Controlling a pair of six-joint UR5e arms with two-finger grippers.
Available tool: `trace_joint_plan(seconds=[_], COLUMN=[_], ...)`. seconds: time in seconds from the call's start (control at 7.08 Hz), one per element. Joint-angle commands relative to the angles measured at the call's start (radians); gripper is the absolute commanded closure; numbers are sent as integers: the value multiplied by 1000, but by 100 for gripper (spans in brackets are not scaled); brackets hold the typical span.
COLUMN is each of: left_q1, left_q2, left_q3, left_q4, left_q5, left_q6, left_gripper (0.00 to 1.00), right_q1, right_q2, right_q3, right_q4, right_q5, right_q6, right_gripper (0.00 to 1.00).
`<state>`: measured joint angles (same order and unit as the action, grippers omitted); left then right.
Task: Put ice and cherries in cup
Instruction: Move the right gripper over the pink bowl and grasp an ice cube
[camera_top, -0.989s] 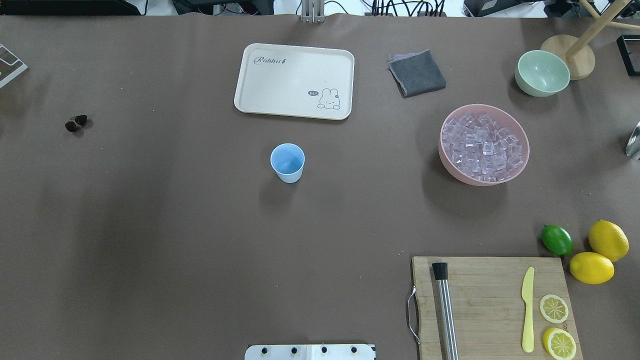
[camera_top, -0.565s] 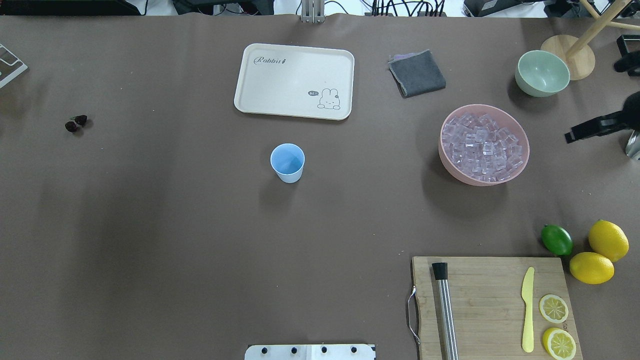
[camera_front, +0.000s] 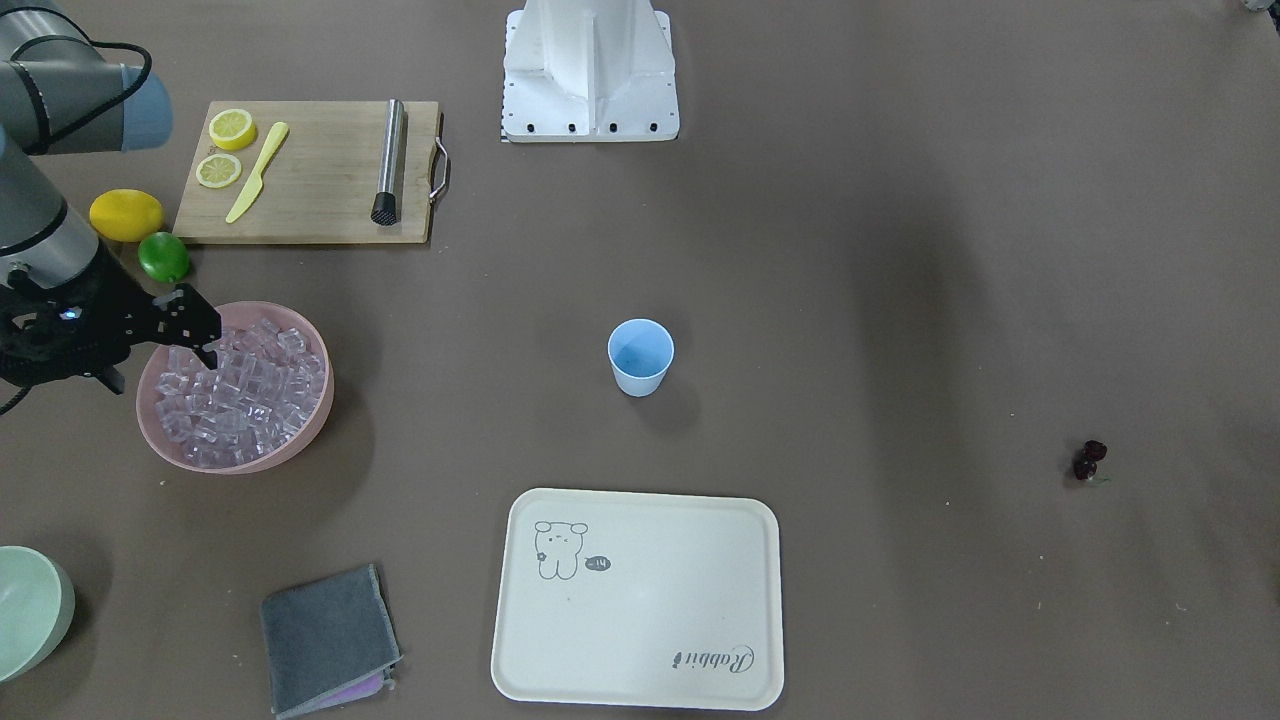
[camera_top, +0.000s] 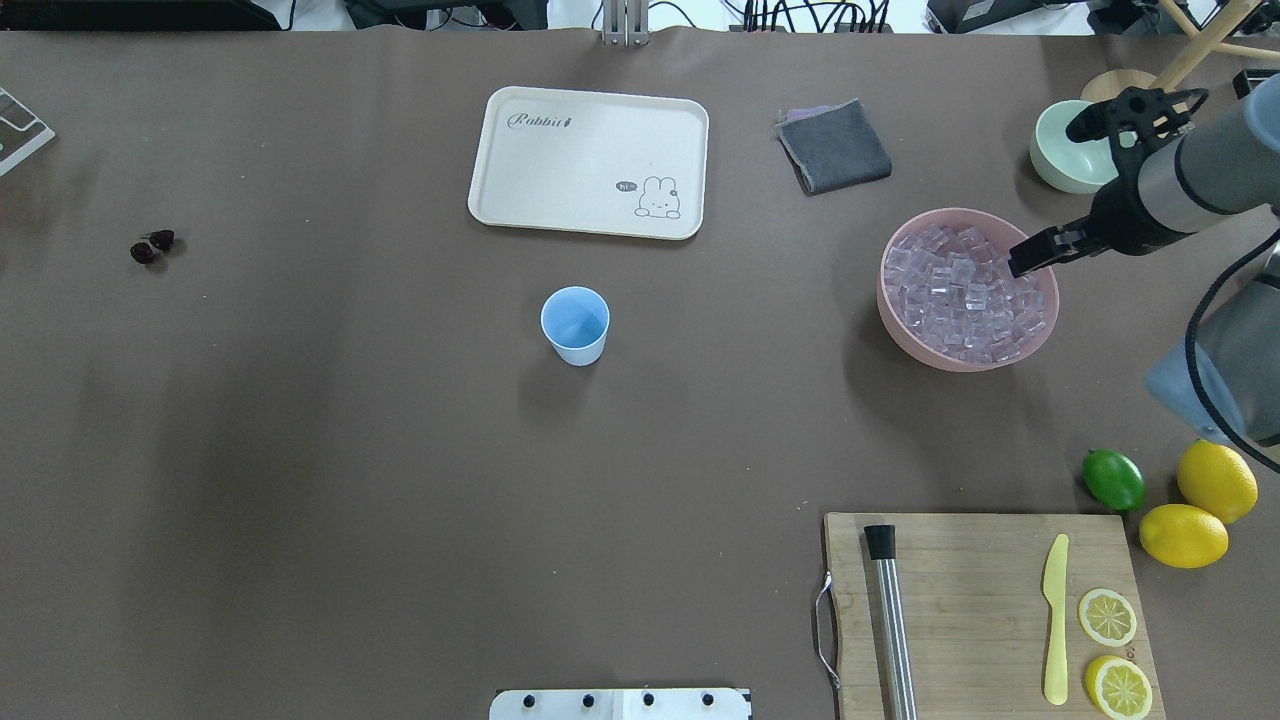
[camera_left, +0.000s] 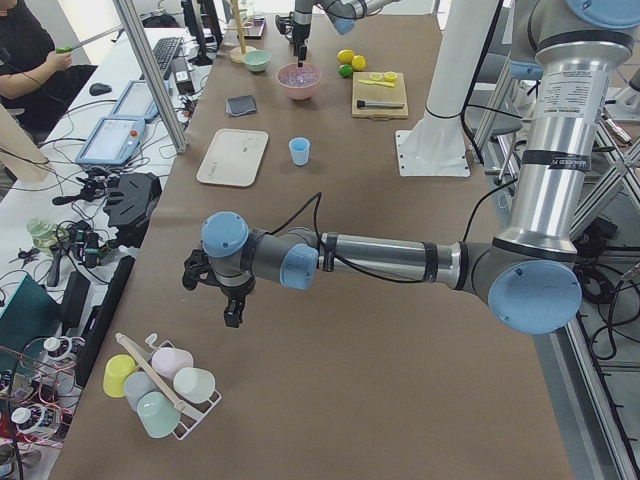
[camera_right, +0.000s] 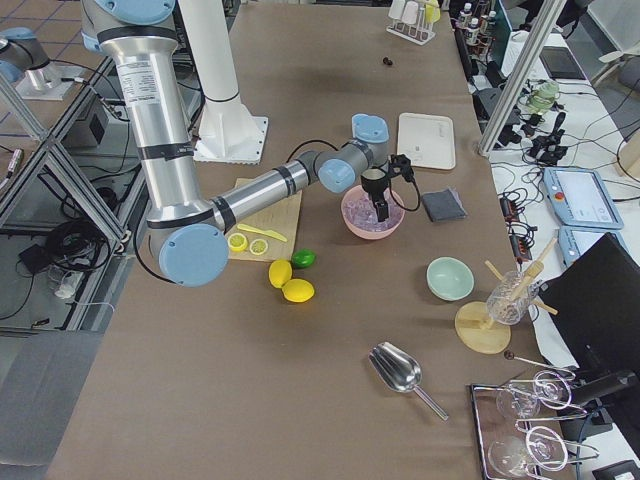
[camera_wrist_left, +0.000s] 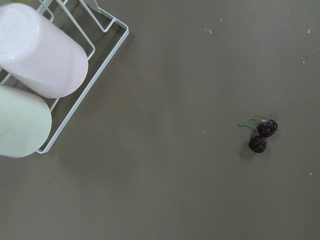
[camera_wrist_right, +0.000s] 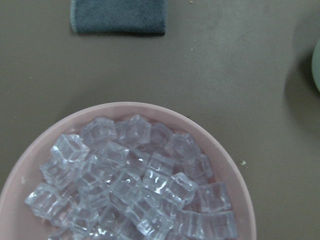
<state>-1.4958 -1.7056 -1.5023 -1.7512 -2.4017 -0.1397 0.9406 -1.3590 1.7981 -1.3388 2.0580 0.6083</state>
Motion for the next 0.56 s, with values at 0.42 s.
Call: trace_joint_plan(seconds=[0.42], left_q1=[-1], left_q2=[-2], left_q3=[-3], left_q4=[1], left_q5=[-1], left_q6=[0], left_gripper=[2], right_q1=[-138], right_q2=[15], right_q3=[-60], right_q4=[-9], right_q5=[-131], right_q6=[122], right_gripper=[20])
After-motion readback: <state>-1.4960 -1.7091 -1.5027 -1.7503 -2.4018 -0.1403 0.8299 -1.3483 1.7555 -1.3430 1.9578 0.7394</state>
